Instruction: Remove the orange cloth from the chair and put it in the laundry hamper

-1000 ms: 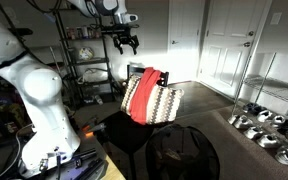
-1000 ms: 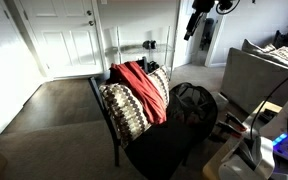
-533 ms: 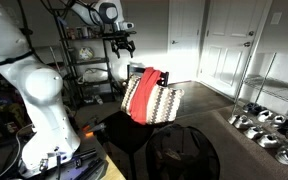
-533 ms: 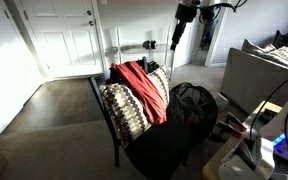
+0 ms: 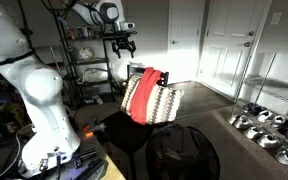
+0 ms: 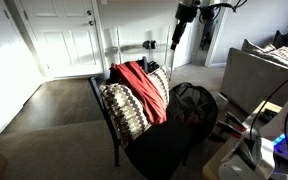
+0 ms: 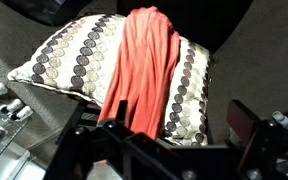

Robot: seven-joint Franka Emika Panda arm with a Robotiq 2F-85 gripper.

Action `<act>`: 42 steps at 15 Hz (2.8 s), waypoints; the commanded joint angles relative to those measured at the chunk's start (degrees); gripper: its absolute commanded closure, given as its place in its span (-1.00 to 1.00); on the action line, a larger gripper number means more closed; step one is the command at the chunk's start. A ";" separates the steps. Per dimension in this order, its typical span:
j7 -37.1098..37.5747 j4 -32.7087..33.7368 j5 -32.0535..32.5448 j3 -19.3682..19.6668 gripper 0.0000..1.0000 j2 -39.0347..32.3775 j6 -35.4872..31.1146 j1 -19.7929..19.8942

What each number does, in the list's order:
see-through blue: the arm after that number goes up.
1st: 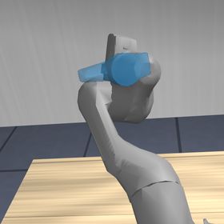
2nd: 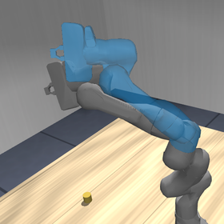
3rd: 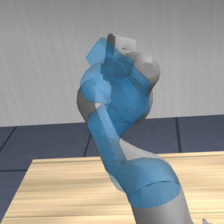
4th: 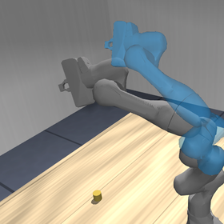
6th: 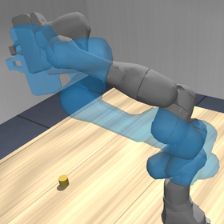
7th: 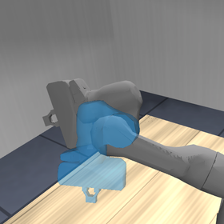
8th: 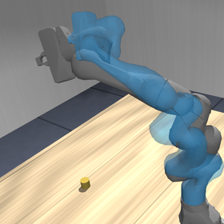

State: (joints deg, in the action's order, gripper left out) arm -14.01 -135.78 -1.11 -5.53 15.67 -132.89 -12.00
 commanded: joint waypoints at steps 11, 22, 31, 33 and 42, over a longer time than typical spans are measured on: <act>12.89 6.26 11.62 -8.67 -1.00 -12.03 -4.03 -0.09; 36.23 28.75 24.98 -1.01 -1.00 -39.24 -11.48 -3.80; 35.73 42.16 22.74 4.80 -1.00 -50.72 -14.15 -7.36; 35.54 44.72 22.17 5.73 -1.00 -52.85 -13.48 -7.66; 40.66 56.69 21.45 11.51 -1.00 -63.59 -7.69 -10.93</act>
State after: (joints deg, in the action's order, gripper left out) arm 24.63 -83.55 21.60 4.15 -44.70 -143.53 -21.28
